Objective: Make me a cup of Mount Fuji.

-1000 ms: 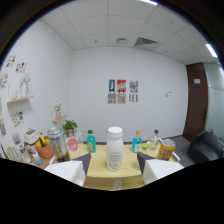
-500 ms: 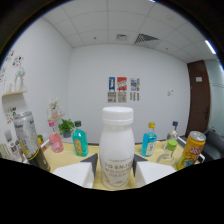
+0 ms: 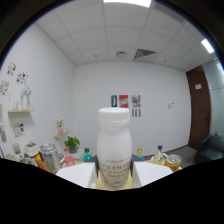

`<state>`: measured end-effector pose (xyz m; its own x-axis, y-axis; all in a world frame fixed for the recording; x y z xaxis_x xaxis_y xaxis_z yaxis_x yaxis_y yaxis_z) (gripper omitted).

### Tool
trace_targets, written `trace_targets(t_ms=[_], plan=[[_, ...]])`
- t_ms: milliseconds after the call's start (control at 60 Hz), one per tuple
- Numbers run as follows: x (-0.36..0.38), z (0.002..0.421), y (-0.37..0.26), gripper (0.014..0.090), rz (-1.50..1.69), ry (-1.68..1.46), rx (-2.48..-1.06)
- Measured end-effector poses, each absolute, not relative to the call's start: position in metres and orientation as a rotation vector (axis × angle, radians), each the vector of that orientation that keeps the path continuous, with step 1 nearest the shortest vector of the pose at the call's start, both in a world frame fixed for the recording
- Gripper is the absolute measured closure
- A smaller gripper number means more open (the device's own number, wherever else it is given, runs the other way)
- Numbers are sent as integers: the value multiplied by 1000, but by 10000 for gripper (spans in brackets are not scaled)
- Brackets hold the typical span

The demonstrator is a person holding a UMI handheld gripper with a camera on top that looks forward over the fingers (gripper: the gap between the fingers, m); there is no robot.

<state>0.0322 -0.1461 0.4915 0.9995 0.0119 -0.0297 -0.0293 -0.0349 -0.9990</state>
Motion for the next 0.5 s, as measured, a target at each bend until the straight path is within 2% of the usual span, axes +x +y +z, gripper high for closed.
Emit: trace_targets(t_ms=[83,183,300,500], plan=[[41,502,-171,555,50,27,-1566],[57,478,-196,555,40,46,-1573],[81,399,-215,557,27,82,-1674],[105,227,-236,558,15,151,-1919]])
